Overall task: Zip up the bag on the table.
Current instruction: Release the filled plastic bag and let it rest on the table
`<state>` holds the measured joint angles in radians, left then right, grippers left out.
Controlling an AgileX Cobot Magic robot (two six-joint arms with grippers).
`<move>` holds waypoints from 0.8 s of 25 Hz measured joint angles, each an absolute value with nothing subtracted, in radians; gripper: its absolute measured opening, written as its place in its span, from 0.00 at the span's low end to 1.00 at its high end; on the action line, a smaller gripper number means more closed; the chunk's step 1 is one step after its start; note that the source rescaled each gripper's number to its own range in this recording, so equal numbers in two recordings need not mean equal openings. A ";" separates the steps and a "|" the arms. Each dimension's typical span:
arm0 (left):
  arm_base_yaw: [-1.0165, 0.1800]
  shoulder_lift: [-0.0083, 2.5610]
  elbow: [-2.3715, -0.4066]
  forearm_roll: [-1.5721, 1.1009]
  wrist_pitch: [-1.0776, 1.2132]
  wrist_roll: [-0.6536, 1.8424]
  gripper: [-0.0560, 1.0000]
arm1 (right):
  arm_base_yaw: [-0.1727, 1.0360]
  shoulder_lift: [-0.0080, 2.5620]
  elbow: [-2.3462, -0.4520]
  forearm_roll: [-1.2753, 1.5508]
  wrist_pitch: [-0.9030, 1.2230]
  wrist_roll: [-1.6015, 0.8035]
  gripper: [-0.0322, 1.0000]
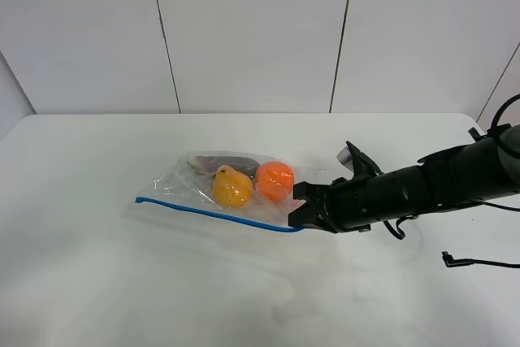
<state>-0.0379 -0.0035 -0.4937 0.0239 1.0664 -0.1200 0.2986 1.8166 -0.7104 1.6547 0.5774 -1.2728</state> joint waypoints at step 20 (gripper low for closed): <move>-0.038 -0.003 -0.494 0.023 1.066 -0.120 0.96 | 0.299 1.817 -0.710 1.654 0.576 -1.273 0.03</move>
